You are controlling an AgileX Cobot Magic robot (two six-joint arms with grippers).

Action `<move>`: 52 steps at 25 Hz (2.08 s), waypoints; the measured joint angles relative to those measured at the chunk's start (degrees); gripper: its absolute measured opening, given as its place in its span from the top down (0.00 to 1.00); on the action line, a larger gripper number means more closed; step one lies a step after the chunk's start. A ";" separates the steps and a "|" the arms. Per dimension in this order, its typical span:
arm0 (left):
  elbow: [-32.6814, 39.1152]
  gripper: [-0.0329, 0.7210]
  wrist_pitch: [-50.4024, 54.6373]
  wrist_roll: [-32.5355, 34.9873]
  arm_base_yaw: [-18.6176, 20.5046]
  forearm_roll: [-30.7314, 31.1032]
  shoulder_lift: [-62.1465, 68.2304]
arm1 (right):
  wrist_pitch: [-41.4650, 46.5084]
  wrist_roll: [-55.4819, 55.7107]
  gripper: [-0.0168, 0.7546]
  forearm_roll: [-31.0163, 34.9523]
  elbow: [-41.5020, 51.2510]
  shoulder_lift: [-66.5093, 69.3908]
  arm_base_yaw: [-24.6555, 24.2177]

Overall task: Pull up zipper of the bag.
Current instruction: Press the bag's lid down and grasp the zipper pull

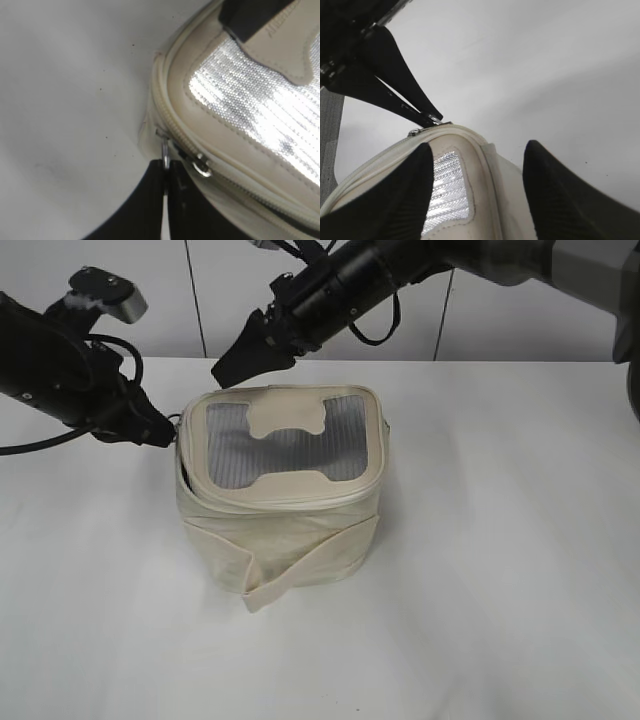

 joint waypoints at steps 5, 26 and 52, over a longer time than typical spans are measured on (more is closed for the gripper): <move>0.00 0.97 0.27 -0.38 0.00 0.45 0.00 | 0.64 -0.17 0.41 -0.31 -0.07 1.99 1.62; 1.68 0.97 5.05 -5.61 -0.08 5.69 -8.44 | 0.02 18.10 0.82 -6.11 -2.49 3.13 0.23; 13.13 0.97 -10.06 -6.41 -0.14 -0.74 -19.39 | -2.62 22.79 0.85 -6.92 -2.70 3.15 0.14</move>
